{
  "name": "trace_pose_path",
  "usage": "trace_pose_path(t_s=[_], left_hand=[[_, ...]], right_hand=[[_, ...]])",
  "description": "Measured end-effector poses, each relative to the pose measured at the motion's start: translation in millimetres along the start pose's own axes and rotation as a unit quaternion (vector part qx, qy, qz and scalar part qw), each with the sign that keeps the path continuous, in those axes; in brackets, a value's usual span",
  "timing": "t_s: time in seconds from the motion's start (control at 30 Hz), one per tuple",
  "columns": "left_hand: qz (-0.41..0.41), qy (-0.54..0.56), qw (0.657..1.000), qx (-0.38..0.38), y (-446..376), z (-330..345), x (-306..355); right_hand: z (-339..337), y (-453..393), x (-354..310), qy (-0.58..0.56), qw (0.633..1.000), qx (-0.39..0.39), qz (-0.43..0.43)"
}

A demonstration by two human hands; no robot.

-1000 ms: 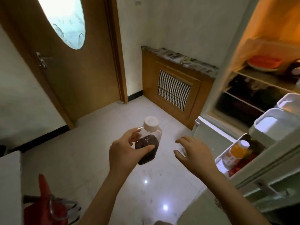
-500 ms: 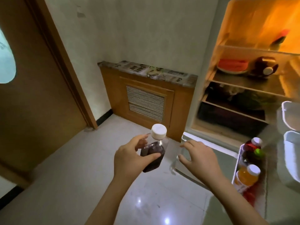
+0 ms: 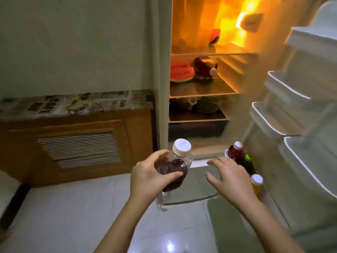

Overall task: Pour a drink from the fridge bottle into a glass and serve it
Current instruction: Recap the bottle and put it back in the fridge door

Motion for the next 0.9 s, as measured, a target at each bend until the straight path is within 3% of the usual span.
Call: trace_pose_path(t_s=[0.17, 0.4, 0.67, 0.9], left_hand=[[0.081, 0.024, 0.991, -0.1, -67.0, 16.6, 19.5], [0.162, 0.083, 0.966, -0.185, -127.7, 76.6, 66.1], [0.262, 0.15, 0.917, -0.262, -156.4, 146.7, 146.4], [0.313, 0.231, 0.86, -0.328, -156.5, 184.5, 225.0]], right_hand=[[-10.3, -7.1, 14.8, 0.021, 0.993, 0.033, 0.112], [-31.3, 3.9, 55.9, 0.042, 0.964, 0.057, 0.255], [-86.7, 19.7, 94.0, 0.041, 0.924, 0.156, 0.348], [-121.9, 57.3, 116.2, 0.093, 0.871, 0.194, 0.441]])
Point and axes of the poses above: each hand's wrist, its own y-axis away from the middle knuckle, its own z-axis out of the palm, x = y × z, the point moved 9 cm from there along -y, towards the middle knuckle, and after that the axes turned 6 degrees about -z, right-handed, at the moved point
